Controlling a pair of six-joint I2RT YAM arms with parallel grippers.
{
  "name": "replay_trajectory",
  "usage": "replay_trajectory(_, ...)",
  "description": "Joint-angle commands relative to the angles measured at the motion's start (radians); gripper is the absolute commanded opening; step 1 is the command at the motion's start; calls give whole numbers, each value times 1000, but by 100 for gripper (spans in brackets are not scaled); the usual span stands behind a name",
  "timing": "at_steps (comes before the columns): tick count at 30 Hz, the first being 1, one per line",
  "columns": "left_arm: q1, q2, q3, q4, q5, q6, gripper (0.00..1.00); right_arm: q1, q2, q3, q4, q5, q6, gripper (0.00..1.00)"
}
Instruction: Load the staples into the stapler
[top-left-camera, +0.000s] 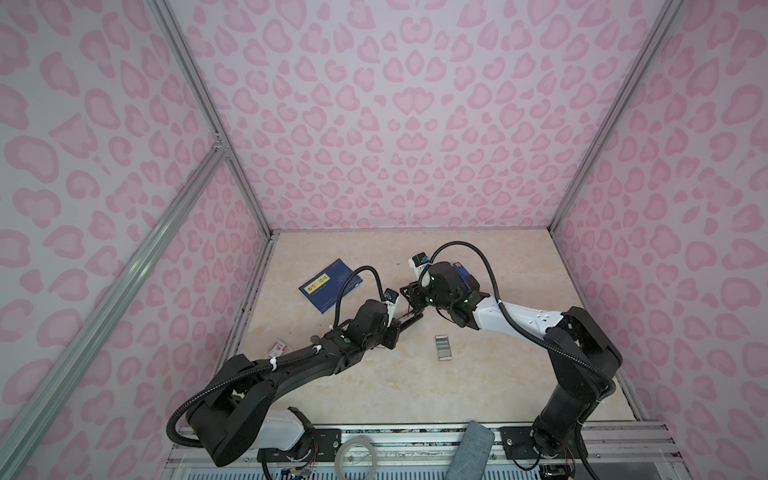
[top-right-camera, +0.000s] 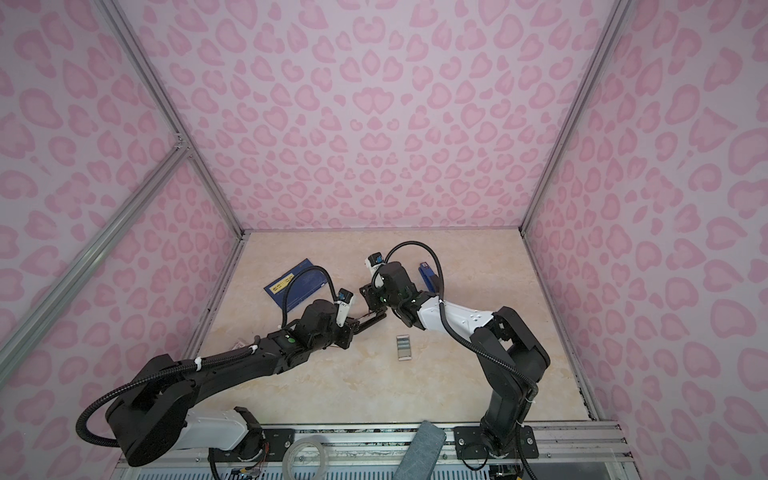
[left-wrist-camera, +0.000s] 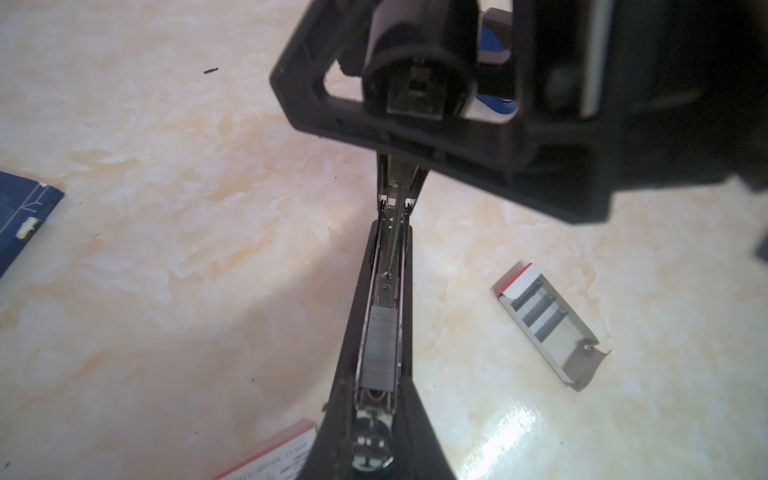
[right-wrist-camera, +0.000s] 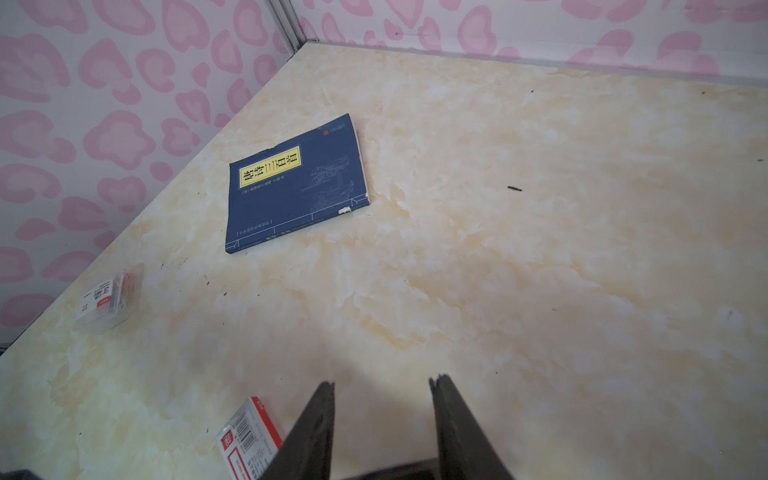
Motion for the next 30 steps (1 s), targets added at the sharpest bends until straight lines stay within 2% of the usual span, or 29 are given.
replay_trajectory(1,2,-6,16,57,-11,-35,4,14,-5,-4,10,-97,57,40)
replay_trajectory(30,3,21,39,53,-18,-26,4,44,-28,22,0,-107,69,54)
